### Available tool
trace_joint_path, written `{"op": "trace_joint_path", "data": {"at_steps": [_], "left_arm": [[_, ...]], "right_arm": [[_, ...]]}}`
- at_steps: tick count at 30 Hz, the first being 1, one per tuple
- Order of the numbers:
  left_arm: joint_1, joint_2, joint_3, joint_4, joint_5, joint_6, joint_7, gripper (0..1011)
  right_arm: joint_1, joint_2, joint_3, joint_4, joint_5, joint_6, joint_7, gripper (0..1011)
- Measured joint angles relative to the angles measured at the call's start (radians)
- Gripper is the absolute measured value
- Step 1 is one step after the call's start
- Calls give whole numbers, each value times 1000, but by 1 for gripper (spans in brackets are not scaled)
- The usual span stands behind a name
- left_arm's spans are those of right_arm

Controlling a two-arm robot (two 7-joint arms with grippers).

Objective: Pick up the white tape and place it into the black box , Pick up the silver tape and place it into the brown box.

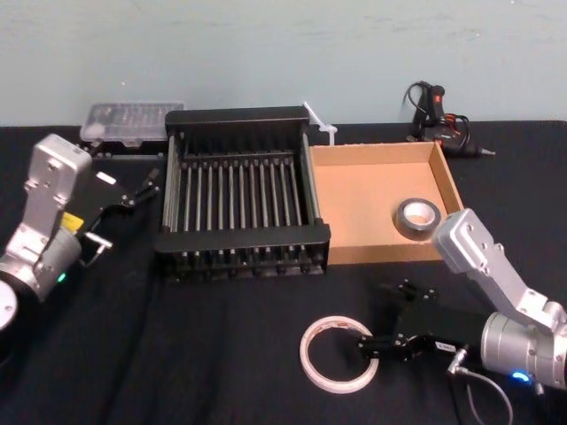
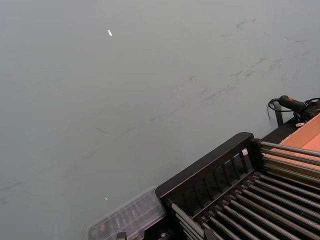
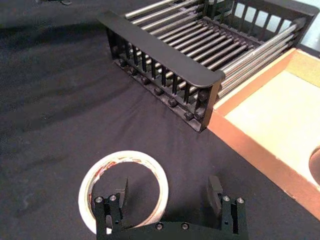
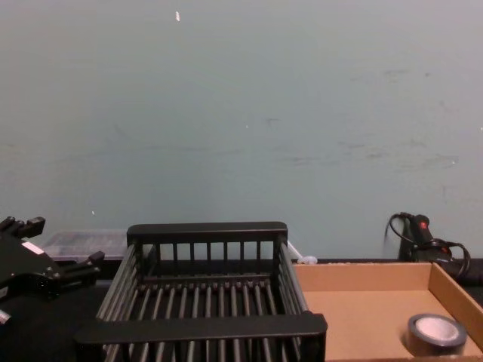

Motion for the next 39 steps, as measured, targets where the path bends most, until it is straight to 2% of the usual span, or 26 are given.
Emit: {"op": "trace_joint_path", "data": {"at_steps": [19,39], "left_arm": [[0,0,0,0,0,0,0,1001],[0,0,0,0,0,0,0,1001]], "right_arm": [[46,-34,-48,62,-40,-3,11,1003],[62,-48,-66,84,-58,8,23,1003]]}}
